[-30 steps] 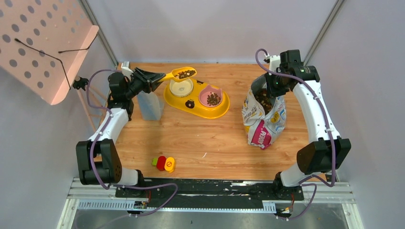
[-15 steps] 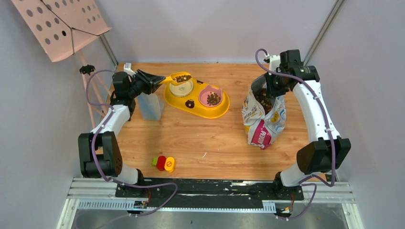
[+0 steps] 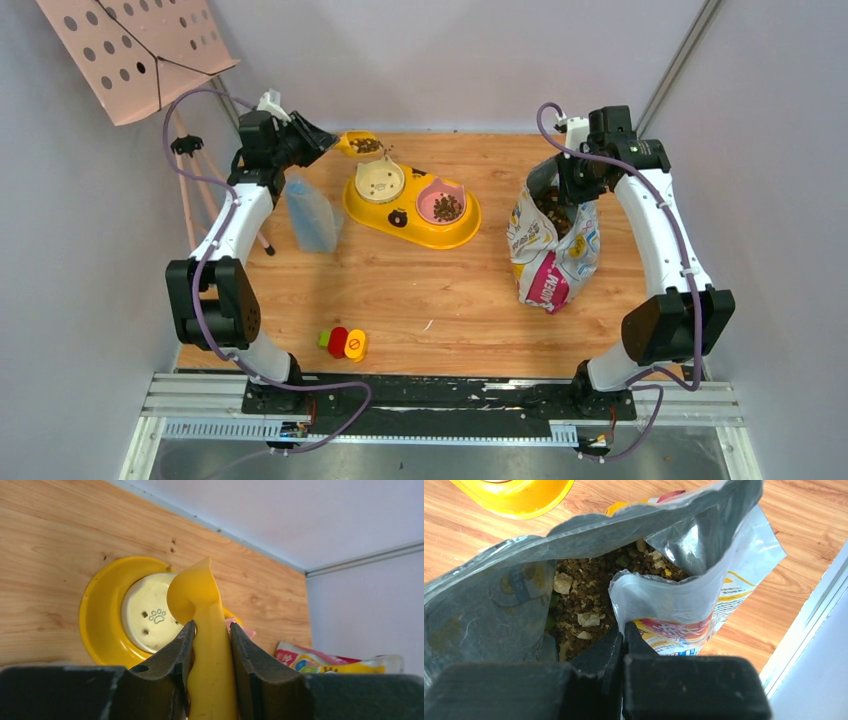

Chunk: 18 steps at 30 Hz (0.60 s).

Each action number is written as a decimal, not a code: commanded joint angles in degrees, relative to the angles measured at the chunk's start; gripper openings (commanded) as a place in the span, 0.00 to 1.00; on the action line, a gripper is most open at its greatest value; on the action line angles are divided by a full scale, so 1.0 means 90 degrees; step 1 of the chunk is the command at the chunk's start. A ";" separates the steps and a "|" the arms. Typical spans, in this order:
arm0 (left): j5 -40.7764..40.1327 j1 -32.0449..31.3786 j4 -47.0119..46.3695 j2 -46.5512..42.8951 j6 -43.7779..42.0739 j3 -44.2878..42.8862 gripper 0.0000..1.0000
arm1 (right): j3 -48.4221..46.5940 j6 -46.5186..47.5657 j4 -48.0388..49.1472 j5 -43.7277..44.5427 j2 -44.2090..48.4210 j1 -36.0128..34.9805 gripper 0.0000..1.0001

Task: Serve the pet food

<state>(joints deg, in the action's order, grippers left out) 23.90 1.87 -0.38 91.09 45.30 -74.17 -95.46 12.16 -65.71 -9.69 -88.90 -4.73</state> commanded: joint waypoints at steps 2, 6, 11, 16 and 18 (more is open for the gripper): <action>-0.0657 -0.0460 0.1056 0.0171 -0.1411 -0.0547 0.00 | 0.0114 -0.0062 0.0421 -0.0152 0.0118 0.0103 0.00; -0.0946 -0.0664 0.1310 0.0253 -0.1729 -0.0608 0.00 | 0.0134 -0.0062 0.0419 -0.0154 0.0159 0.0183 0.00; -0.1393 -0.0830 0.1536 0.0277 -0.2093 -0.0708 0.00 | 0.0217 -0.0062 0.0431 -0.0170 0.0233 0.0268 0.00; -0.1687 -0.1106 0.1628 0.0343 -0.2752 -0.0886 0.00 | 0.0300 -0.0062 0.0434 -0.0202 0.0252 0.0316 0.00; -0.1802 -0.1267 0.1653 0.0368 -0.3056 -0.0987 0.00 | 0.0266 -0.0062 0.0441 -0.0201 0.0234 0.0328 0.00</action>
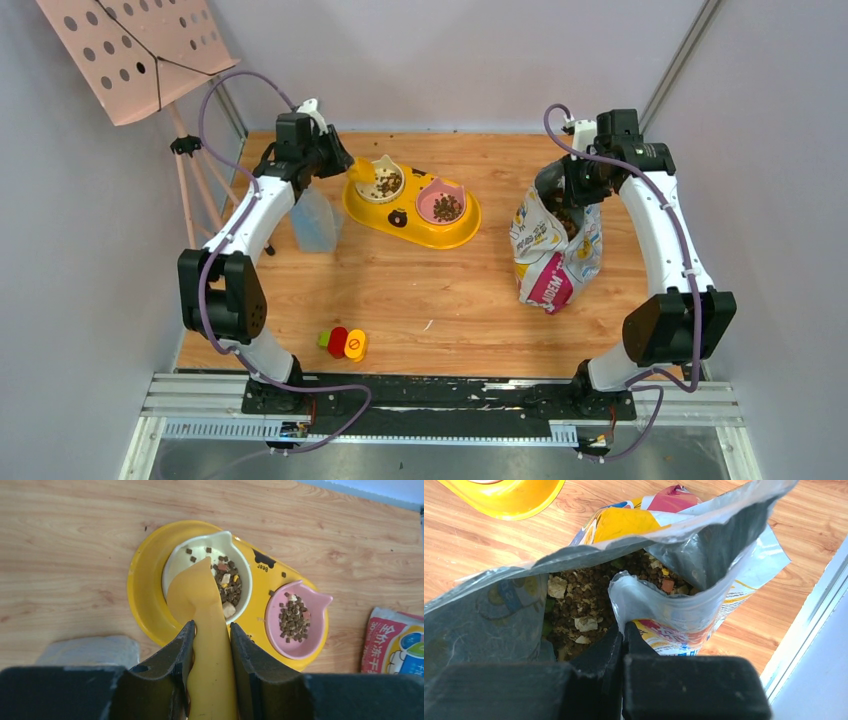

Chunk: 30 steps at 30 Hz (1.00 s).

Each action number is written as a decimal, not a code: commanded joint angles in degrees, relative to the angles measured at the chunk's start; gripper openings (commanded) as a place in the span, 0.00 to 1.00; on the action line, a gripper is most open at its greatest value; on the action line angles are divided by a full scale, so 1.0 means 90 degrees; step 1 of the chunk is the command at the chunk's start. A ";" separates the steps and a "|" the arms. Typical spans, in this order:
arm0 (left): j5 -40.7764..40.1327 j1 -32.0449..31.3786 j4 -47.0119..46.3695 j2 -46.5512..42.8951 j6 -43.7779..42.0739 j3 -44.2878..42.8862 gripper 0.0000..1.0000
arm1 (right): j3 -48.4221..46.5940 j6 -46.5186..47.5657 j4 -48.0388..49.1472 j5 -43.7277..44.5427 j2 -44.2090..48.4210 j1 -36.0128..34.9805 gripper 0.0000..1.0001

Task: Serve the pet food

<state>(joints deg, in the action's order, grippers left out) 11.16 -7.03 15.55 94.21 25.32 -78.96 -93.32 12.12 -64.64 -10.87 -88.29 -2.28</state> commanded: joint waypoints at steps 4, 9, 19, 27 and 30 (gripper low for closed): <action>-0.0383 -0.0559 -0.0092 0.0023 -0.1353 -0.0630 0.00 | -0.0066 -0.0084 0.0308 -0.0083 0.0140 0.0068 0.00; -0.0252 -0.0796 0.0191 -0.0095 -0.1657 -0.1181 0.00 | -0.0433 -0.0158 0.0264 -0.0132 0.0143 0.0068 0.00; 0.2355 -0.1240 -0.0327 -0.0287 -0.0494 -0.2452 0.00 | -0.1712 -0.0387 0.0171 -0.0403 0.0003 0.0068 0.00; 0.3697 -0.2548 -0.1214 0.0247 0.0399 -0.3336 0.00 | -0.1798 -0.0499 0.0207 -0.0636 0.0027 0.0068 0.00; 0.3515 -0.2917 -0.0758 0.0568 0.0222 -0.3668 0.00 | -0.1873 -0.0570 0.0234 -0.0717 0.0019 0.0069 0.00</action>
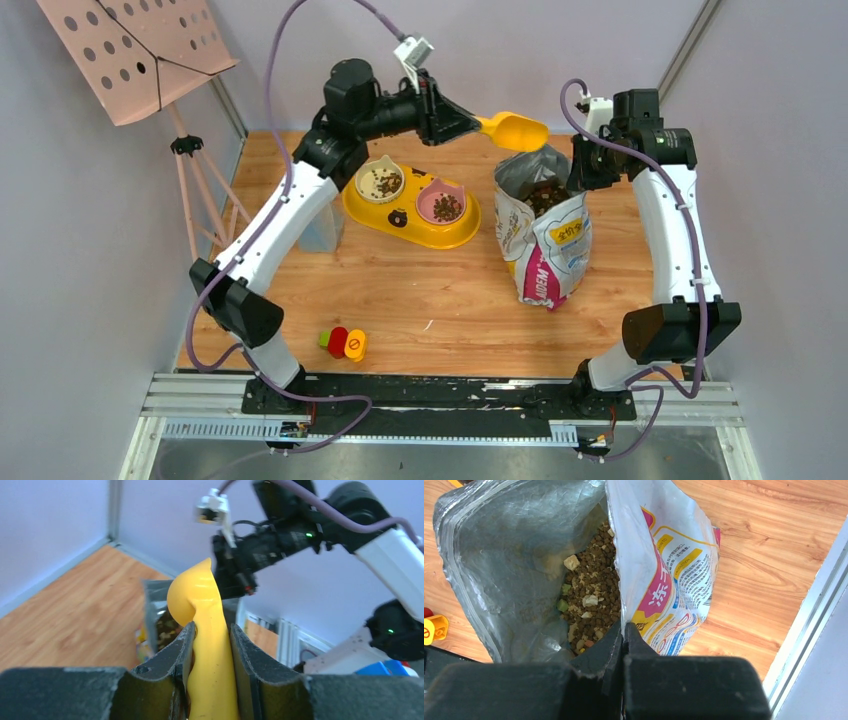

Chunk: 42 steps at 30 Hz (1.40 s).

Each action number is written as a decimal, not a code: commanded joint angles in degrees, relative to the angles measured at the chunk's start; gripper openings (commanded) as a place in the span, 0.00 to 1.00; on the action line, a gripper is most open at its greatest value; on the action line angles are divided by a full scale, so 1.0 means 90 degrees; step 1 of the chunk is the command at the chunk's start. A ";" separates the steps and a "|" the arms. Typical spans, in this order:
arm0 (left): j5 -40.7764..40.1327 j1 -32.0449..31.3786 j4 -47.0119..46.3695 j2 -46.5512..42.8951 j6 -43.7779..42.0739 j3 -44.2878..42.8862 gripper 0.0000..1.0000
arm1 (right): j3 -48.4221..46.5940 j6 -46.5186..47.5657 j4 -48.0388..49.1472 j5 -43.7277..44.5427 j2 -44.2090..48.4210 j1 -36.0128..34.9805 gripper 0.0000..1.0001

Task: Serve the pet food

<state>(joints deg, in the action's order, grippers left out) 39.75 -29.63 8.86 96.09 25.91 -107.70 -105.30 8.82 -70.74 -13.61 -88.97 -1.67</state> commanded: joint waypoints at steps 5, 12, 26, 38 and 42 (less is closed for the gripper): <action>-0.0212 -0.0871 0.0701 0.0787 -0.0330 -0.0710 0.00 | -0.0703 -0.0267 0.0956 -0.0522 0.0088 -0.0012 0.00; -0.1119 -0.1429 0.1952 0.1440 -0.1323 -0.1263 0.00 | -0.0758 -0.0238 0.0999 -0.0613 0.0101 -0.0033 0.00; -0.3905 -0.2262 0.3064 0.2696 -0.1386 -0.1970 0.00 | -0.0528 -0.0227 0.1019 -0.0612 0.0185 -0.0527 0.00; -0.1802 -0.2375 0.2295 0.2774 -0.0191 -0.0878 0.00 | -0.0100 -0.0383 0.1014 -0.0591 0.0270 -0.0527 0.00; -0.0661 -0.1867 0.1389 0.2560 0.0596 -0.0746 0.00 | 0.0020 -0.0300 0.1019 -0.0446 0.0362 -0.0527 0.00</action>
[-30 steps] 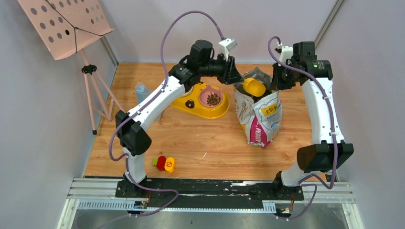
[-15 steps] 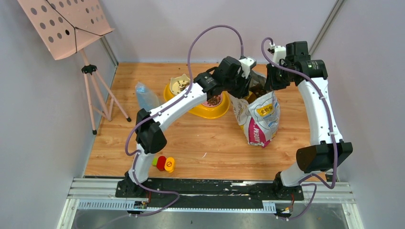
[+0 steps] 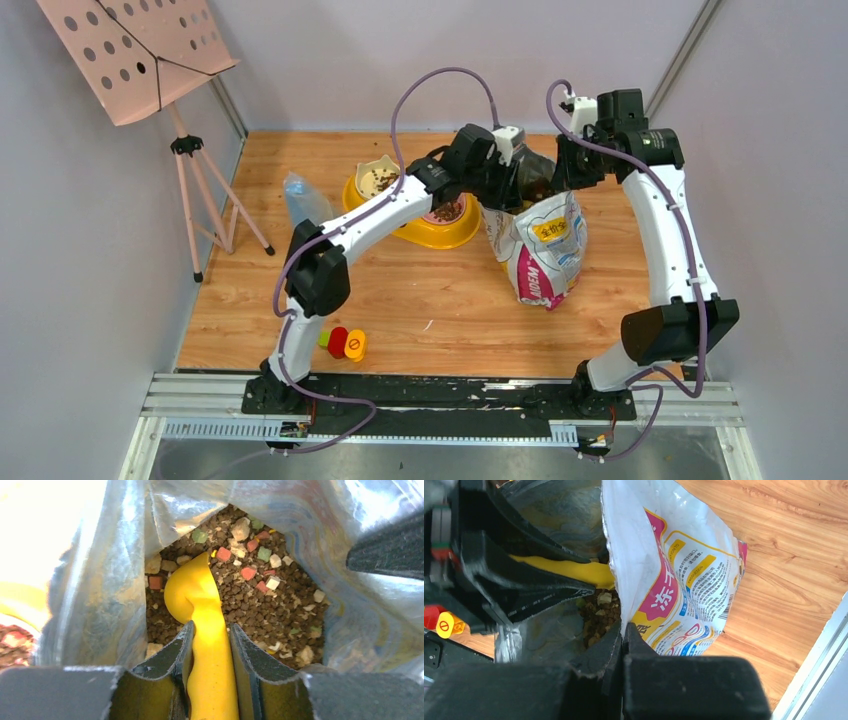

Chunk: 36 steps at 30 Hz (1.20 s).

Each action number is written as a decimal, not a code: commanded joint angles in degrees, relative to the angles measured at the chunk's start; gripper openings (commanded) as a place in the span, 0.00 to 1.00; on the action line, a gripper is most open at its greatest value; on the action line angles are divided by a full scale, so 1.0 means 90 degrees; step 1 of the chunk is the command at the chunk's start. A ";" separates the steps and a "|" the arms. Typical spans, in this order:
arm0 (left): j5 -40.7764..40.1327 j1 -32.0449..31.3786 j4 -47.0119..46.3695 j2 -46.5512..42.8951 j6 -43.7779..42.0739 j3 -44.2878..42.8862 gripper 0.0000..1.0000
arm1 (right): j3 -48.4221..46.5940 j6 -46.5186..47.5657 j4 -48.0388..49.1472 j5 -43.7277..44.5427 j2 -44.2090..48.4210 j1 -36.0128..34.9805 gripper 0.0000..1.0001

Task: Serve the pet food

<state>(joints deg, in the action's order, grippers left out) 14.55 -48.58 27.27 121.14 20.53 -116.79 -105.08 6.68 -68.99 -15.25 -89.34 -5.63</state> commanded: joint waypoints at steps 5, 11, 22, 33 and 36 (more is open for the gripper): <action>0.3175 0.0813 -0.2004 -0.0250 0.2605 0.0535 0.00 | 0.0113 0.0020 0.0826 -0.0048 0.0520 -0.0088 0.00; 0.3400 0.1058 -0.2644 -0.0482 0.3219 0.0804 0.00 | 0.0331 0.0208 0.0823 0.0279 0.0662 -0.0078 0.00; 0.2949 0.1445 -0.2612 -0.1241 0.3416 0.1009 0.00 | 0.0637 0.0352 0.0833 0.0455 0.0848 0.0123 0.00; 0.3046 0.1881 -0.2857 -0.1671 0.4193 0.1591 0.00 | 0.0660 0.0380 0.0805 0.0651 0.0908 0.0127 0.00; 0.3215 0.1996 -0.2979 -0.1698 0.4431 0.1689 0.00 | 0.0669 0.0400 0.0753 0.0699 0.0922 0.0134 0.00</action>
<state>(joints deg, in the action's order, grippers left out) 41.28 -31.48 4.36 108.33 55.86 -102.54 -98.28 9.54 -65.82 -9.45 -83.48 -4.27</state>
